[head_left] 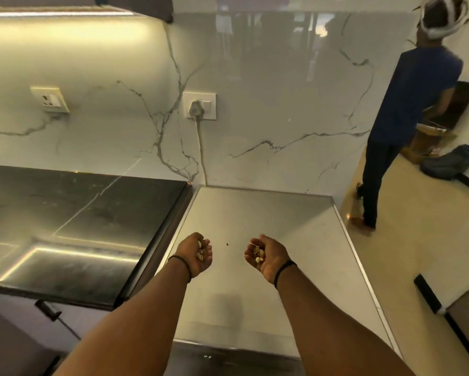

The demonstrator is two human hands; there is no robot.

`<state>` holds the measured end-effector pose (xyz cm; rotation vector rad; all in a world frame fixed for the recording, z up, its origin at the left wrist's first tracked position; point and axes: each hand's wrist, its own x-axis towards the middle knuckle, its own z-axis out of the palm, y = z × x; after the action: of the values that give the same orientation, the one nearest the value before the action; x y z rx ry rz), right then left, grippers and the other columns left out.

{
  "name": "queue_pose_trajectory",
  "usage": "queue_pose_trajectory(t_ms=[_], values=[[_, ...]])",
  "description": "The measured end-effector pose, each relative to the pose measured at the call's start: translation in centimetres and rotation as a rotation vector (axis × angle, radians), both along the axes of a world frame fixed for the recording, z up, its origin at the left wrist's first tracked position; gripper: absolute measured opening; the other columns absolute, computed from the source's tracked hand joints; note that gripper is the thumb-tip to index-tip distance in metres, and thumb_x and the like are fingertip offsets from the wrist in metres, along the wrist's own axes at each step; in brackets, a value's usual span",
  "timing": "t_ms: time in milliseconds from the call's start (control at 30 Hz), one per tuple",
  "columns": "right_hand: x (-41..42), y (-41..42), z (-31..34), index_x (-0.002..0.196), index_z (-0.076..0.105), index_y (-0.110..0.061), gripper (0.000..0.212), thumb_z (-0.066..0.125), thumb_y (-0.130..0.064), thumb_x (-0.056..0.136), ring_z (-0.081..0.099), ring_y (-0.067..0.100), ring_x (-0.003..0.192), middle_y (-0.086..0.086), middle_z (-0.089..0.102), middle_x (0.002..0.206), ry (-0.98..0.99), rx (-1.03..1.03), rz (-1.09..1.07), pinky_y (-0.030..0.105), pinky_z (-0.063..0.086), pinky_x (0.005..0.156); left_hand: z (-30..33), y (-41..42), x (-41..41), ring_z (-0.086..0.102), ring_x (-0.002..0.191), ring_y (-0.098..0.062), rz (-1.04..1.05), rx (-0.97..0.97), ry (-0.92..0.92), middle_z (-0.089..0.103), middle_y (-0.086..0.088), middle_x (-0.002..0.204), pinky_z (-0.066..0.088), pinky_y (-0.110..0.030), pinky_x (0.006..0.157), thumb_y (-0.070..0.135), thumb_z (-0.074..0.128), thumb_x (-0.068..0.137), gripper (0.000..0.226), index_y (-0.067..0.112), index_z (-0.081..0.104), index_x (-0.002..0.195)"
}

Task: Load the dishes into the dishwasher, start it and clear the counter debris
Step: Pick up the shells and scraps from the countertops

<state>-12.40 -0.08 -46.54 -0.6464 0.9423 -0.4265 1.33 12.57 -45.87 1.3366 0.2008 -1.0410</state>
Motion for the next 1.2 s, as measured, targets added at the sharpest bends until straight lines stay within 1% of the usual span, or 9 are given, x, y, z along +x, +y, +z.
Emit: queue_pose_trajectory(t_ms=[133, 200, 333, 467, 567, 600, 767, 967, 1200], values=[[-1.1, 2.1, 1.0, 0.076, 0.059, -0.006, 0.013, 0.065, -0.009, 0.088, 0.047, 0.015, 0.05, 0.005, 0.054, 0.062, 0.202, -0.198, 0.126, 0.023, 0.047, 0.046, 1.5, 3.9, -1.7, 0.034, 0.028, -0.004, -0.011, 0.083, -0.068, 0.042, 0.008, 0.041, 0.027, -0.009, 0.033, 0.042, 0.05, 0.098, 0.039, 0.019, 0.048, 0.066], [-1.0, 3.4, 1.6, 0.073, 0.055, -0.008, 0.018, 0.068, -0.008, 0.086, 0.043, 0.014, 0.048, 0.005, 0.05, 0.06, 0.232, -0.263, 0.156, 0.019, 0.042, 0.041, 2.7, 6.0, -2.3, 0.031, 0.029, -0.004, 0.013, 0.112, -0.111, 0.039, 0.008, 0.043, 0.024, -0.009, 0.033, 0.052, 0.053, 0.093, 0.045, 0.02, 0.045, 0.063], [0.4, 4.7, 2.1, 0.069, 0.051, -0.009, 0.024, 0.068, -0.01, 0.086, 0.039, 0.014, 0.046, 0.004, 0.046, 0.058, 0.221, -0.351, 0.192, 0.016, 0.037, 0.037, 4.7, 8.1, -2.9, 0.031, 0.032, -0.006, 0.082, 0.127, -0.158, 0.038, 0.006, 0.045, 0.021, -0.012, 0.039, 0.063, 0.044, 0.091, 0.053, 0.019, 0.042, 0.061], [2.2, 5.2, 0.5, 0.073, 0.054, -0.008, 0.021, 0.071, -0.013, 0.084, 0.042, 0.019, 0.048, 0.004, 0.046, 0.057, 0.312, -0.539, 0.264, 0.023, 0.041, 0.043, 3.4, 9.4, -2.4, 0.033, 0.03, -0.006, 0.056, 0.173, -0.116, 0.04, 0.005, 0.043, 0.021, -0.011, 0.035, 0.046, 0.046, 0.097, 0.046, 0.018, 0.043, 0.061], [3.5, 4.8, -0.8, 0.075, 0.062, -0.011, 0.016, 0.072, -0.02, 0.082, 0.061, 0.026, 0.074, 0.006, 0.063, 0.071, 0.522, -0.824, 0.297, 0.031, 0.05, 0.07, 1.7, 9.6, -1.3, 0.029, 0.029, -0.007, 0.049, 0.21, -0.105, 0.038, 0.005, 0.044, 0.022, -0.011, 0.033, 0.033, 0.05, 0.097, 0.042, 0.019, 0.043, 0.058], [3.6, 4.5, -1.0, 0.077, 0.065, -0.011, 0.013, 0.071, -0.021, 0.082, 0.063, 0.026, 0.081, 0.007, 0.067, 0.079, 0.564, -0.872, 0.279, 0.029, 0.049, 0.072, 1.4, 9.6, -1.2, 0.028, 0.029, -0.007, 0.042, 0.22, -0.109, 0.037, 0.005, 0.043, 0.022, -0.011, 0.033, 0.032, 0.05, 0.097, 0.042, 0.019, 0.042, 0.058], [5.1, 3.1, -3.7, 0.085, 0.07, -0.014, 0.007, 0.066, -0.02, 0.085, 0.059, 0.022, 0.08, 0.005, 0.07, 0.089, 0.688, -0.959, 0.217, 0.024, 0.042, 0.068, -1.4, 9.6, 1.0, 0.025, 0.034, -0.008, -0.01, 0.243, -0.113, 0.035, 0.006, 0.044, 0.019, -0.011, 0.035, 0.032, 0.05, 0.097, 0.04, 0.02, 0.042, 0.059], [8.4, 2.7, -6.0, 0.092, 0.07, -0.019, 0.01, 0.07, -0.024, 0.083, 0.063, 0.023, 0.089, 0.001, 0.069, 0.095, 0.671, -1.033, 0.242, 0.025, 0.043, 0.071, -3.6, 9.7, 4.3, 0.027, 0.034, -0.008, -0.031, 0.248, -0.164, 0.036, 0.005, 0.048, 0.021, -0.014, 0.037, 0.034, 0.05, 0.096, 0.037, 0.019, 0.046, 0.064], [10.0, 2.2, -8.7, 0.089, 0.071, -0.02, 0.009, 0.064, -0.026, 0.089, 0.064, 0.022, 0.085, 0.0, 0.07, 0.094, 0.82, -1.123, 0.264, 0.025, 0.043, 0.066, -4.7, 8.7, 6.2, 0.029, 0.042, -0.009, -0.054, 0.242, -0.208, 0.038, 0.004, 0.054, 0.023, -0.018, 0.041, 0.034, 0.05, 0.096, 0.03, 0.017, 0.049, 0.071]])
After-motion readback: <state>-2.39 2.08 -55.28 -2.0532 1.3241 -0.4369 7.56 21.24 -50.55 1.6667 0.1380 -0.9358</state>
